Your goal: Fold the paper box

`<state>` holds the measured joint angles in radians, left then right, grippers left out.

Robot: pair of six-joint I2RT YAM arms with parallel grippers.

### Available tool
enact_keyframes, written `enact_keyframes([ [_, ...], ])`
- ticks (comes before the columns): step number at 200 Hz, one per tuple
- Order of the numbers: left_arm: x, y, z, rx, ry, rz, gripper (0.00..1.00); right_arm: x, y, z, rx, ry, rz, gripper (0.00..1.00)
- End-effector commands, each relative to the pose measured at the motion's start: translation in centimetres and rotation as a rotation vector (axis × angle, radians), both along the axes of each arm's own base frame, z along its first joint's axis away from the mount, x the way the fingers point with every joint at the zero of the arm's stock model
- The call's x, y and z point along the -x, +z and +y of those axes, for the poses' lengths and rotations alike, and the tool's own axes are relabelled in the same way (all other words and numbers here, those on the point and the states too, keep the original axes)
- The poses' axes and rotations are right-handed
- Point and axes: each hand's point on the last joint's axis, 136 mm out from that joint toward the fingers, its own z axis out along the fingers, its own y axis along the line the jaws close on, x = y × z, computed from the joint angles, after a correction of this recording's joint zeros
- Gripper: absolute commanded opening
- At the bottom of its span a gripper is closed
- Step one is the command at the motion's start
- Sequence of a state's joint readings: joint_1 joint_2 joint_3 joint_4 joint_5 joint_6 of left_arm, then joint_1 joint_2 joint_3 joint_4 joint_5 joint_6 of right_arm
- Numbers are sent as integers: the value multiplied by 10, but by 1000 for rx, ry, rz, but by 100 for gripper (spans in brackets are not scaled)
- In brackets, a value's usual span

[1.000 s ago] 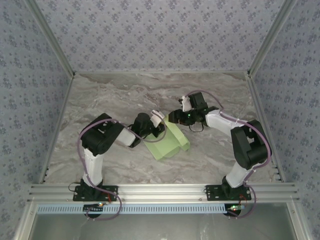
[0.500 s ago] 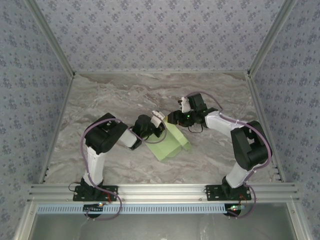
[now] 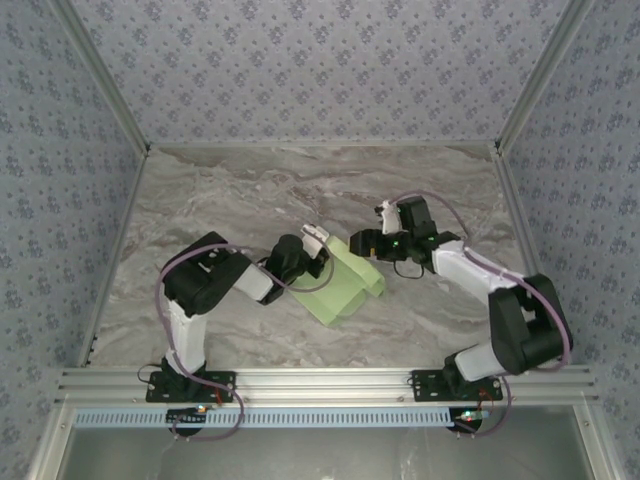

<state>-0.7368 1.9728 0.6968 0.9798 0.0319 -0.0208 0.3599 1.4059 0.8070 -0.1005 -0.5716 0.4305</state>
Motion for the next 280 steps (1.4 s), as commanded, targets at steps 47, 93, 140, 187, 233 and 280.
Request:
enact_keyframes([
  [47,16,7,9,3,-85,72,3,-1,10,10,42,131,-87,73],
  [93,12,21,4,55,-97,55,29,-7,-17,27,47,176,6,71],
  [140,8,53,4,150,-143,-64,37,-12,-50,34,85,171,115,65],
  [187,8,57,22,183,-80,-155,39,-11,-51,28,102,150,126,62],
  [233,10,58,24,194,-81,-180,34,-10,-51,29,90,147,155,61],
  [280,6,31,22,139,-69,-162,26,-7,-48,34,74,152,172,61],
])
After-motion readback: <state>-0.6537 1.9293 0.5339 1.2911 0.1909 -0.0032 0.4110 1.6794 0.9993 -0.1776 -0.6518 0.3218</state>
